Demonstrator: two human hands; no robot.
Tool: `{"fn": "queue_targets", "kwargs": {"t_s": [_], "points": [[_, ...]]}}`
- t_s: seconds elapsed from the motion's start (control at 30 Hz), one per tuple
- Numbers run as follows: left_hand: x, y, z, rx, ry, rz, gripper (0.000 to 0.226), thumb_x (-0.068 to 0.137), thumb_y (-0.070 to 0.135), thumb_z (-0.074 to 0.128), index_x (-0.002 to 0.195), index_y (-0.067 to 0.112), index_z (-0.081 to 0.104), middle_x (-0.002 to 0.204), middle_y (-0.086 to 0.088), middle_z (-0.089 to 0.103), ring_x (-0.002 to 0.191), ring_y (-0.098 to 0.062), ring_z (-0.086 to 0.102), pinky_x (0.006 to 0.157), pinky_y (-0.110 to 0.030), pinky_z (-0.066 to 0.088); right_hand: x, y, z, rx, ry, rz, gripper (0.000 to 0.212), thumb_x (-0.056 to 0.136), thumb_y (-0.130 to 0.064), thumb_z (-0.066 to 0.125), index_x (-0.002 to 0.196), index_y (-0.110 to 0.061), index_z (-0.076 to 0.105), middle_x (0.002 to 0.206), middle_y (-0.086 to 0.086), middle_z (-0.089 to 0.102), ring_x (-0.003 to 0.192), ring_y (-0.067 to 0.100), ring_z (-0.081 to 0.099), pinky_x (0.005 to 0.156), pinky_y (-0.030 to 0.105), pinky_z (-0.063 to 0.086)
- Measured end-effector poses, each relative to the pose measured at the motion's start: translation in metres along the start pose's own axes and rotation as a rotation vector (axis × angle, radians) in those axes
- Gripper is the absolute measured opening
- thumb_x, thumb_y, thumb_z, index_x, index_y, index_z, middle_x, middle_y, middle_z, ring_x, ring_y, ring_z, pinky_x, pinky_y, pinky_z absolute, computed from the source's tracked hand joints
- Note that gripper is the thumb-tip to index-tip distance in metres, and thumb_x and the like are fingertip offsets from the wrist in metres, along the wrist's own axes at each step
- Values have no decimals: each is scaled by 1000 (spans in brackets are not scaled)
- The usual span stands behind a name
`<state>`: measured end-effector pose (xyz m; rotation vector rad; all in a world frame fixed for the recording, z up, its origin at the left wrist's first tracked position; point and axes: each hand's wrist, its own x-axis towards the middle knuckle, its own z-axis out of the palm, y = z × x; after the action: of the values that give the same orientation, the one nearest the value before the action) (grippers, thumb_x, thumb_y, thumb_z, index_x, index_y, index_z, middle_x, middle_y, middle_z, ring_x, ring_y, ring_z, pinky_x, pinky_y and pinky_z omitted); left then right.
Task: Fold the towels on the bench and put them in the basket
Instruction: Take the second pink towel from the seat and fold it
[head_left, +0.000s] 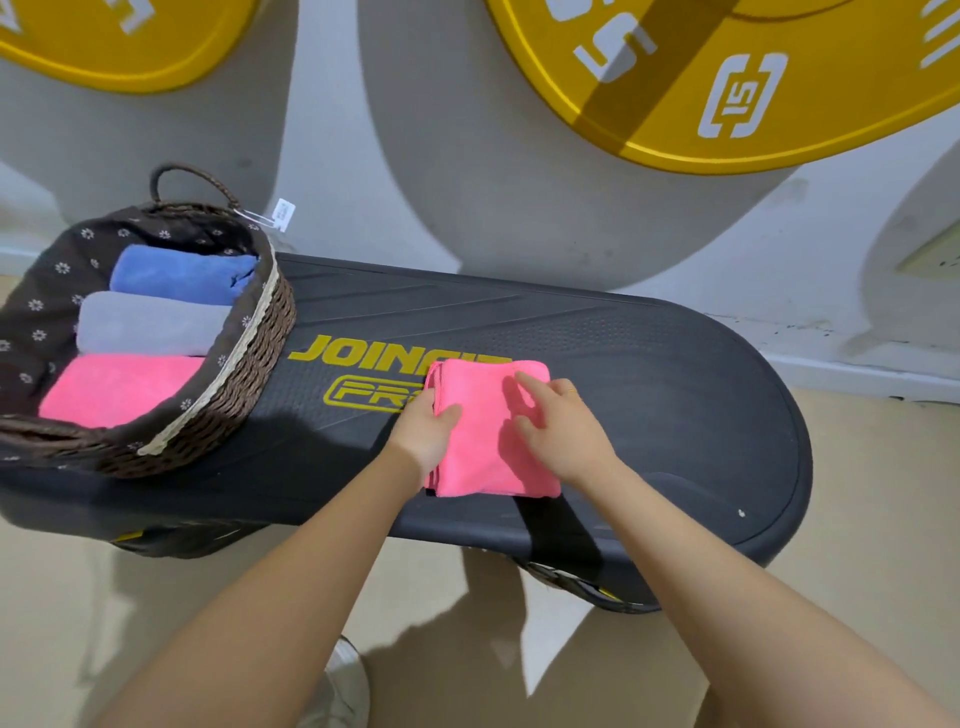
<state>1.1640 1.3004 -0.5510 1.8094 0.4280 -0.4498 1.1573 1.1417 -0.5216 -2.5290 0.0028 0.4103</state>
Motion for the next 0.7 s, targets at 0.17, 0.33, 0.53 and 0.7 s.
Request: {"fn": "queue_targets", "kwargs": {"t_s": [0.17,0.33,0.53,0.7], "points": [[13,0,0,303,89,67,42,100,15,34,140,5,35,144,-13,42,131,-28,40,104,-29,31,-5,14,19,-148,-1,73,56,89,-36,53,141,-27,34,137,12,23,117,37,41,93,42,46],[15,-3,-4,554,146,112,36,101,17,29,133,3,40,126,-24,53,116,-38,49,90,-38,40,-7,13,26,-62,49,94,56,90,-44,50,142,-28,33,139,10,21,122,34,38,91,42,46],[13,-8,-2,781,255,99,31,98,15,36,126,3,37,110,-23,61,106,-38,55,77,-40,41,7,9,26,-13,65,191,49,84,-38,62,127,-24,44,132,8,27,120,29,36,87,40,44],[15,-26,-4,951,480,459,21,73,12,63,92,6,59,83,-15,60,76,-35,62,63,-37,50,7,9,36,219,144,204,35,96,-22,43,131,-22,44,130,13,34,104,37,53,88,38,43]]}}
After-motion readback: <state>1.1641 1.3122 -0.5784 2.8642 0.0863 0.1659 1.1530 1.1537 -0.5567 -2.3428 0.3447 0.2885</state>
